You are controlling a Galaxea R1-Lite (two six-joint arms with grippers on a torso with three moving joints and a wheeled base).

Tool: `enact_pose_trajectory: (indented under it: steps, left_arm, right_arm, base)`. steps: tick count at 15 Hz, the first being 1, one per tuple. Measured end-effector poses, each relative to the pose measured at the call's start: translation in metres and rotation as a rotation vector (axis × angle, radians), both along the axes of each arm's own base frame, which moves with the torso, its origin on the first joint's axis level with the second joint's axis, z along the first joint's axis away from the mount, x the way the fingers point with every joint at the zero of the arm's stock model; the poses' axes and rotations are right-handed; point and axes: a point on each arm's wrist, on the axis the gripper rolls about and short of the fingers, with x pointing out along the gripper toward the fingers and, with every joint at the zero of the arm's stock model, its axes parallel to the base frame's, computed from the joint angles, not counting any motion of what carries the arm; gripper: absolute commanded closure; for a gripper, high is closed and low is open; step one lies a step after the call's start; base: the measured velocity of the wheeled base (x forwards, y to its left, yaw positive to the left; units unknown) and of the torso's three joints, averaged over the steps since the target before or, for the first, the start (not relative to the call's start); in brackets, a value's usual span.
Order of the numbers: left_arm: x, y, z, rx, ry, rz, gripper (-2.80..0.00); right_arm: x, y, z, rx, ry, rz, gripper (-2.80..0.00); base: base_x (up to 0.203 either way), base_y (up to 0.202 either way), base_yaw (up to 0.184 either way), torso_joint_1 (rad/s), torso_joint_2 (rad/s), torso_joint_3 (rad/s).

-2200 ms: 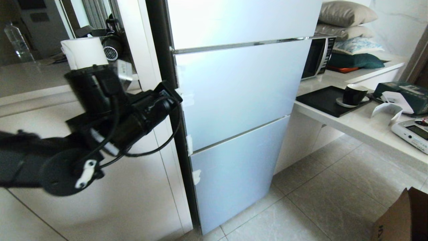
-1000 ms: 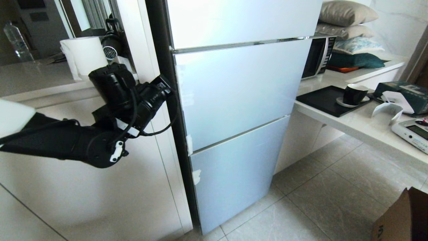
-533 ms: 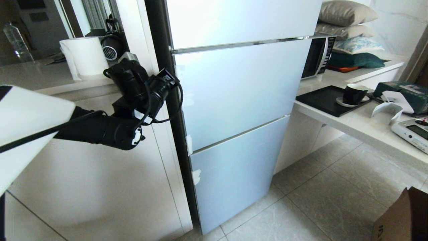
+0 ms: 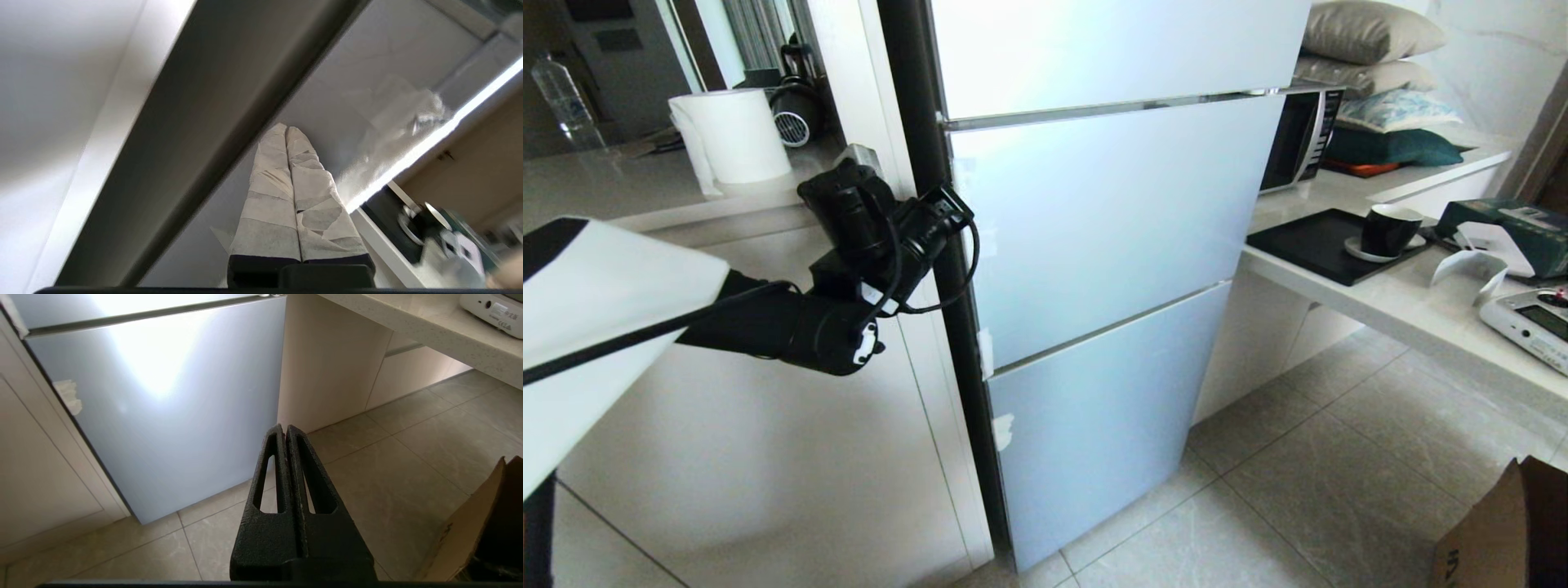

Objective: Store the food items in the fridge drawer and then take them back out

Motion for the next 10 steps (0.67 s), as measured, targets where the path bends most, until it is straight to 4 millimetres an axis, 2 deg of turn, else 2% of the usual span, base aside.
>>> enact_pose_trajectory:
  steps: [4, 10]
  left_arm:
    - [-0.015, -0.011, -0.004, 0.022, 0.027, -0.077, 0.0]
    - [-0.023, -0.011, -0.007, 0.03, 0.037, -0.099, 0.0]
  right_arm:
    - [0.0, 0.0, 0.0, -0.001, 0.0, 0.0, 0.0]
    - [0.0, 0.0, 0.0, 0.0, 0.0, 0.001, 0.0]
  base:
    - [0.0, 0.0, 0.0, 0.0, 0.0, 0.0]
    - [0.0, 0.0, 0.0, 0.0, 0.0, 0.0]
